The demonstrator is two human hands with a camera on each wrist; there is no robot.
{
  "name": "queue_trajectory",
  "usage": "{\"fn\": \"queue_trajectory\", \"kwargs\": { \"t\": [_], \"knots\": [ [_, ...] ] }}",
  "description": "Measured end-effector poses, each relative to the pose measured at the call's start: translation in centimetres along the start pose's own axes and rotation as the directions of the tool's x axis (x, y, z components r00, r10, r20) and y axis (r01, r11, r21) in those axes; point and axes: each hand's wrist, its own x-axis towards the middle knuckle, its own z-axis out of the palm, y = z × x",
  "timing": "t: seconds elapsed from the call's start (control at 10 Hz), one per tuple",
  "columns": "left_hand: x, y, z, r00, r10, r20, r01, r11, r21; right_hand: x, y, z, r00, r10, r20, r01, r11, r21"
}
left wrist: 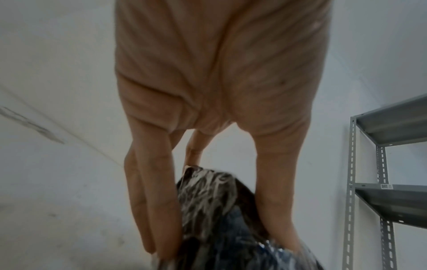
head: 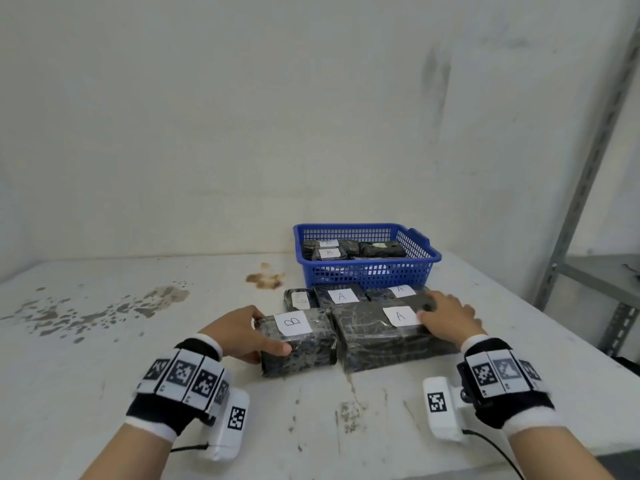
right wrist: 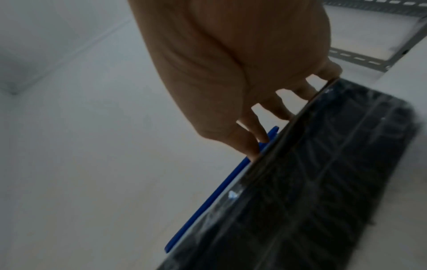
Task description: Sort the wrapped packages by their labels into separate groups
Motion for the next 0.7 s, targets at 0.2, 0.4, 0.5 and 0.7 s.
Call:
{"fn": "queue_trajectory", "kwargs": {
  "t": [0.2,0.4,0.5,0.7],
  "knots": [
    [0.9,0.3,0.7,1.000,-0.002,-0.020,0.001,1.000,-0.026,0.0,1.2,-0.8,0.998,0.009,0.058,-0.017,0.989,0.149],
    [1.0,0.5,0.9,1.000,0.013,-0.005,-0.013,1.000,0.021,-0.5,0.3,-1.5,0.998,-0.003,0.056,-0.007,0.982,0.188],
    [0.4,0.5,0.9,0.999,0.030,0.021,-0.032,0.994,0.103,-1.3,-0.1,-2.0,0.999,-0.052,0.003,0.050,0.961,0.274],
    [-2.5,-1.0,-1.0,0.949,0.121,-0.291,-0.126,0.992,0.003,-1.2,0.4,-3.7,0.945,-0.098,-0.312,0.271,0.766,0.583]
  ]
}}
